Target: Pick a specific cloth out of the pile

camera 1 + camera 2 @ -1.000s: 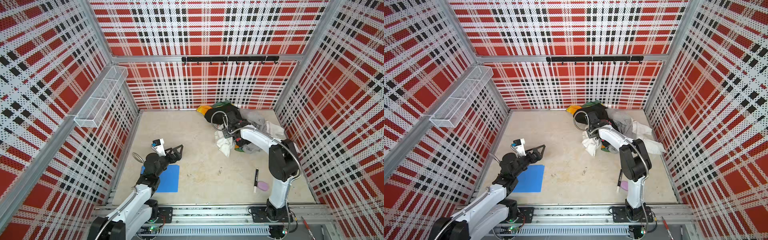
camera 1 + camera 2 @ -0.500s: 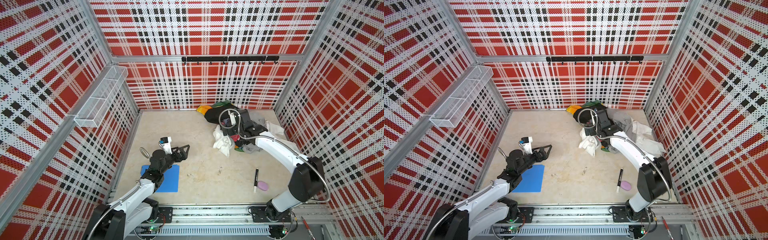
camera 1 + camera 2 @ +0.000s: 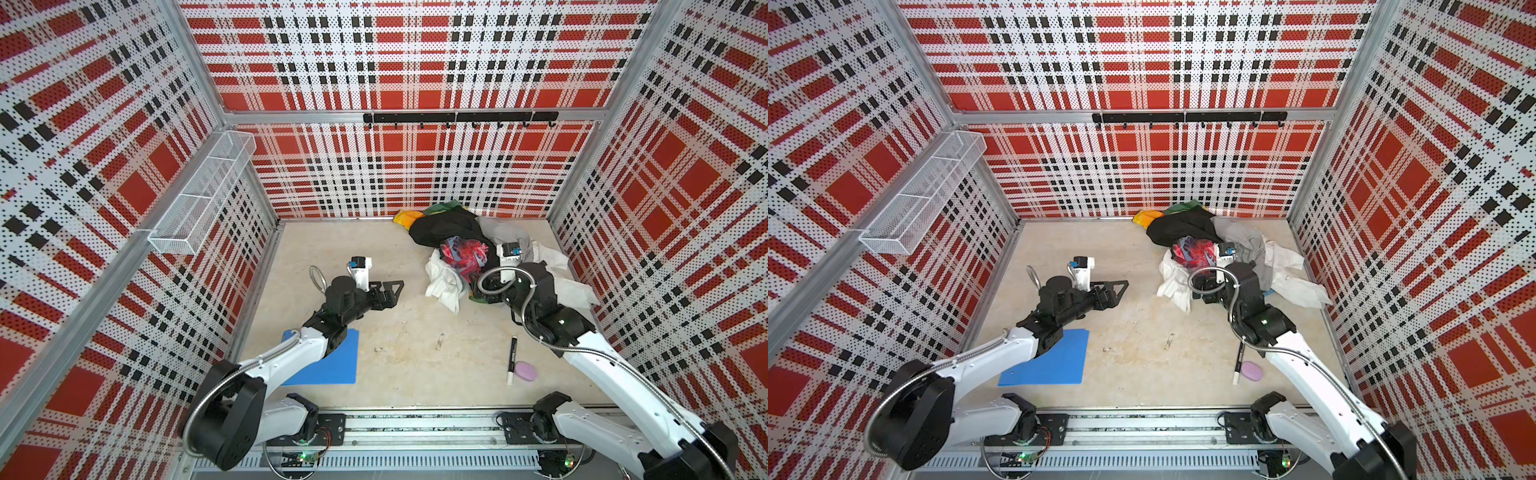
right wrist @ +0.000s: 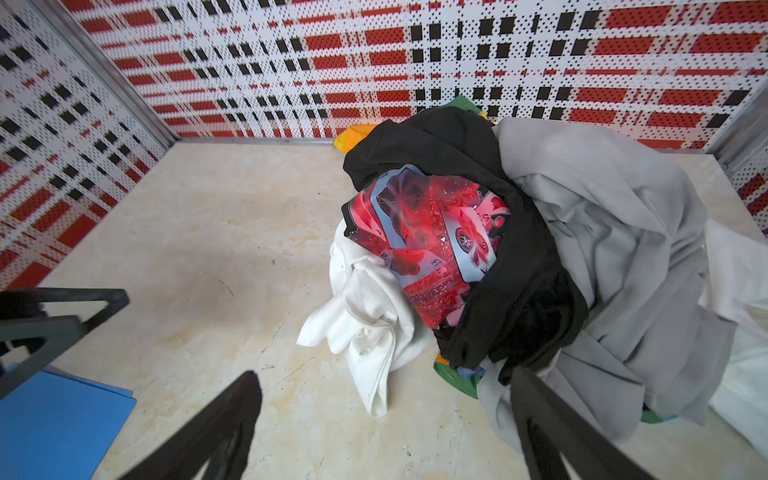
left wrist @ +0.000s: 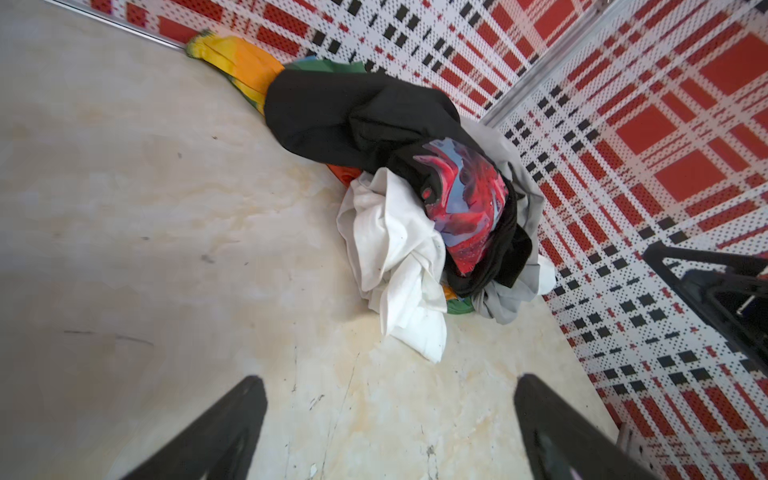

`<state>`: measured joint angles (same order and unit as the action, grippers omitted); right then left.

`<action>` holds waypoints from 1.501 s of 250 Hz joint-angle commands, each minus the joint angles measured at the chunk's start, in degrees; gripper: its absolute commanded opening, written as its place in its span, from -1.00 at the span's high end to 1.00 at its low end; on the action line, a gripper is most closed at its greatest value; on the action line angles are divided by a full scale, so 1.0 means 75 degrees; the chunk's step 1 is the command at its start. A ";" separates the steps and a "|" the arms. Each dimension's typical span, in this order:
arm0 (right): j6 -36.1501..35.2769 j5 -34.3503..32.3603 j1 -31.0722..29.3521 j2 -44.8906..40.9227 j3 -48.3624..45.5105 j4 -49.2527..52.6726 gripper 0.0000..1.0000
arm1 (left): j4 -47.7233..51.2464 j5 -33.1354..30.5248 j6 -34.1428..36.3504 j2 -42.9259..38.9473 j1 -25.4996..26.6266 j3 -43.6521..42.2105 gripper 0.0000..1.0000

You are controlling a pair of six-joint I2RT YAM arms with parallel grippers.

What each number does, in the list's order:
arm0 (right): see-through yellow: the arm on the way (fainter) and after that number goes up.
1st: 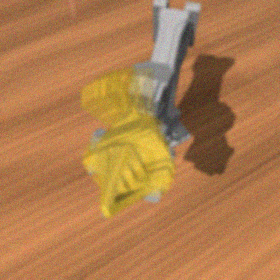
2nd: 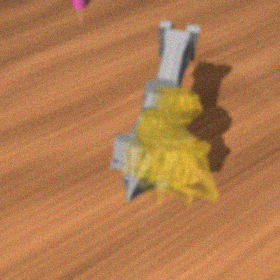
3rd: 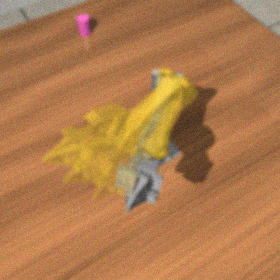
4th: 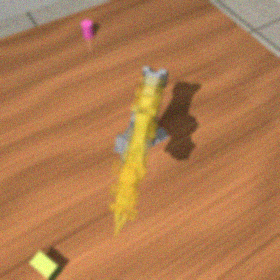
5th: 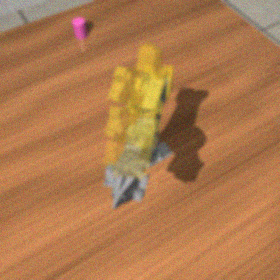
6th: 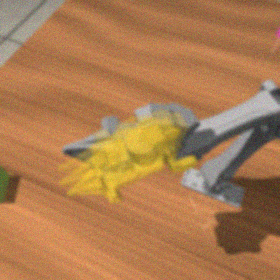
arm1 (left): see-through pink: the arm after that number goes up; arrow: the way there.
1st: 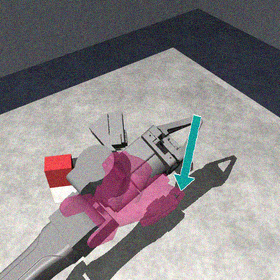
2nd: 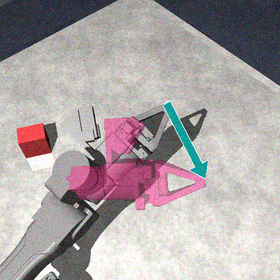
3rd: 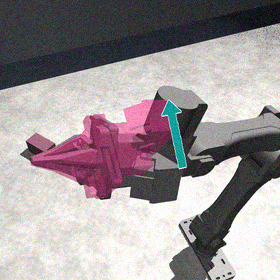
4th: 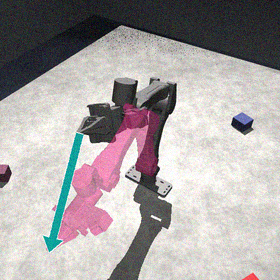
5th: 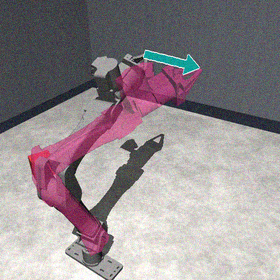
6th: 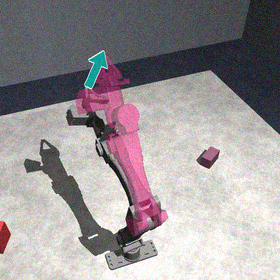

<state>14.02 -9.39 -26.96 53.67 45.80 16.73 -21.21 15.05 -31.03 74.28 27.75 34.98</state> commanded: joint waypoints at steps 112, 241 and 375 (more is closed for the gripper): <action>0.0555 -0.0460 0.0015 -0.1642 -0.1197 -0.0039 -0.99 | 0.0901 0.1013 0.0374 0.4193 0.1031 0.3158 -0.36; 0.0603 -0.0400 0.0009 -0.1475 -0.1038 0.0089 -0.97 | 0.0708 0.1190 0.0383 0.5181 0.1106 0.4168 0.50; 0.0650 -0.0546 0.0009 -0.1520 -0.0951 0.0289 -0.96 | 0.0660 0.0945 0.0711 0.3620 0.1202 0.4239 1.00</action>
<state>19.11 -12.32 -26.98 42.44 37.06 19.81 -14.52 23.11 -27.57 106.65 36.23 65.69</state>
